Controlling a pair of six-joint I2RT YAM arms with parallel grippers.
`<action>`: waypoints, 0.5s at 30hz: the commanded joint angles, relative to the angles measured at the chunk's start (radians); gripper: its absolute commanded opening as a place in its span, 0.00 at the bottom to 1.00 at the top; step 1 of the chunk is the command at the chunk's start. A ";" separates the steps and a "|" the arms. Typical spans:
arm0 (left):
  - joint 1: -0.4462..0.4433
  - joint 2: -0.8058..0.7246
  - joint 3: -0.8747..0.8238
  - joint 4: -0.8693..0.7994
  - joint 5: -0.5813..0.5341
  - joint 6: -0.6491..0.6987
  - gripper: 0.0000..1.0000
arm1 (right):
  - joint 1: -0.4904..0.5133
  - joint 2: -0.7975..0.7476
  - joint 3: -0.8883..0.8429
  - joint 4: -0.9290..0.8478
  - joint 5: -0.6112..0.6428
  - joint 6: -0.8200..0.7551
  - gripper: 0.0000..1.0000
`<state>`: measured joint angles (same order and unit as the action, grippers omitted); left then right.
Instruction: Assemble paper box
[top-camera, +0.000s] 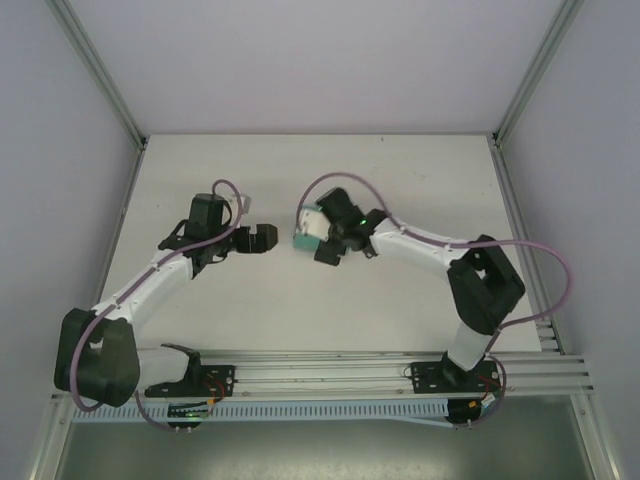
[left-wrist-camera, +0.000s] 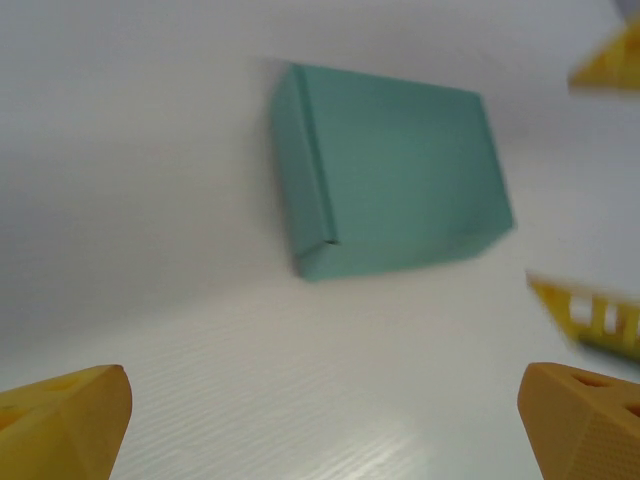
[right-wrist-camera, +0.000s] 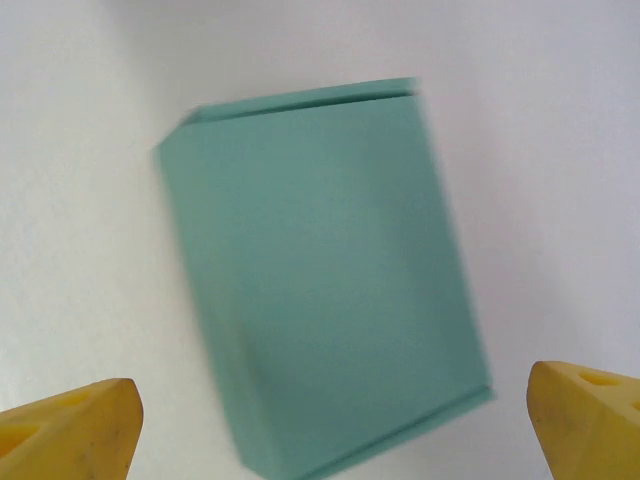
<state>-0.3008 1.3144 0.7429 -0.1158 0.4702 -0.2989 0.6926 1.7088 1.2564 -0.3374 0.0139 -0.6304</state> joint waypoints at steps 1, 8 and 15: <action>-0.045 0.075 -0.003 0.137 0.165 0.032 0.98 | -0.104 0.038 0.116 -0.056 -0.207 0.212 0.98; -0.159 0.289 0.073 0.189 0.144 0.030 0.92 | -0.202 0.315 0.417 -0.254 -0.323 0.279 0.89; -0.172 0.401 0.122 0.263 0.184 0.011 0.88 | -0.218 0.525 0.647 -0.387 -0.423 0.238 0.85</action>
<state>-0.4660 1.6989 0.8299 0.0669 0.6056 -0.2806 0.4736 2.1948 1.8256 -0.6044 -0.3138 -0.3904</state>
